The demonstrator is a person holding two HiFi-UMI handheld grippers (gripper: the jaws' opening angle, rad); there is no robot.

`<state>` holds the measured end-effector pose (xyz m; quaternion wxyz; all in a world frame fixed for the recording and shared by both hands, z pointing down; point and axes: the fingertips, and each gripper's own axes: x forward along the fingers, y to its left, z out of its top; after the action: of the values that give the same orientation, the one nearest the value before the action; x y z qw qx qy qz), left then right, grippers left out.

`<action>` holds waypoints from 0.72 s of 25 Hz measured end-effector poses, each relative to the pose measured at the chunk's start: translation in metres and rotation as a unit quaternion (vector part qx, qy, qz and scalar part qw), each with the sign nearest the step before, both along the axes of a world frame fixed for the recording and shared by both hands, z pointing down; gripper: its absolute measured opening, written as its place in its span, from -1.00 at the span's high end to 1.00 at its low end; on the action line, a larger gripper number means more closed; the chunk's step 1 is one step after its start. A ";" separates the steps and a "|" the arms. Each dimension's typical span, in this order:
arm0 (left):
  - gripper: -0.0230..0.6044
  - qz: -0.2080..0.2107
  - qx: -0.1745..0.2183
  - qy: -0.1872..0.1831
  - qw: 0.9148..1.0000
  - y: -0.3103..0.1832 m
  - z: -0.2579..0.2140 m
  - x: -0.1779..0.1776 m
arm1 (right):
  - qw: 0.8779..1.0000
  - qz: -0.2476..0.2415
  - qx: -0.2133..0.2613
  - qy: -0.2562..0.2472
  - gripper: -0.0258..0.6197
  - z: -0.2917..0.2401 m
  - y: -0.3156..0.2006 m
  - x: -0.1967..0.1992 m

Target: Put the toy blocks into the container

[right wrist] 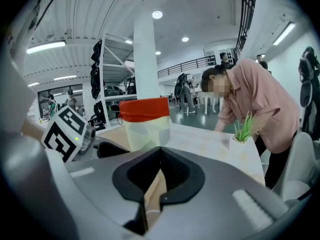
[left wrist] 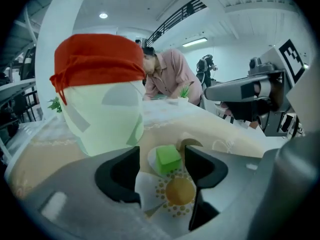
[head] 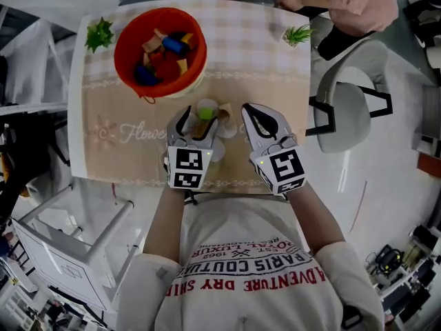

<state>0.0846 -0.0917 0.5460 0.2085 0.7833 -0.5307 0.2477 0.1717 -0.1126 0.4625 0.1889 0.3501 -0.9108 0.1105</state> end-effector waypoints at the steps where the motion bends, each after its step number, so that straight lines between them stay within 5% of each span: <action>1: 0.02 0.002 -0.005 -0.001 1.000 -0.001 0.005 0.001 | 1.000 0.000 -0.002 0.000 0.92 0.002 -0.001 0.000; 8: 0.37 0.018 -0.026 0.005 1.000 0.001 0.018 0.013 | 1.000 -0.001 -0.004 0.006 0.92 0.005 -0.003 0.001; 18: 0.39 0.046 0.004 0.013 0.999 0.006 -0.015 0.009 | 1.000 0.005 0.016 0.010 0.92 -0.011 0.003 -0.004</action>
<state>0.0940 -0.0861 0.5307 0.2008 0.8110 -0.4919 0.2448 0.1679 -0.1097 0.4520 0.1917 0.3587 -0.9087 0.0939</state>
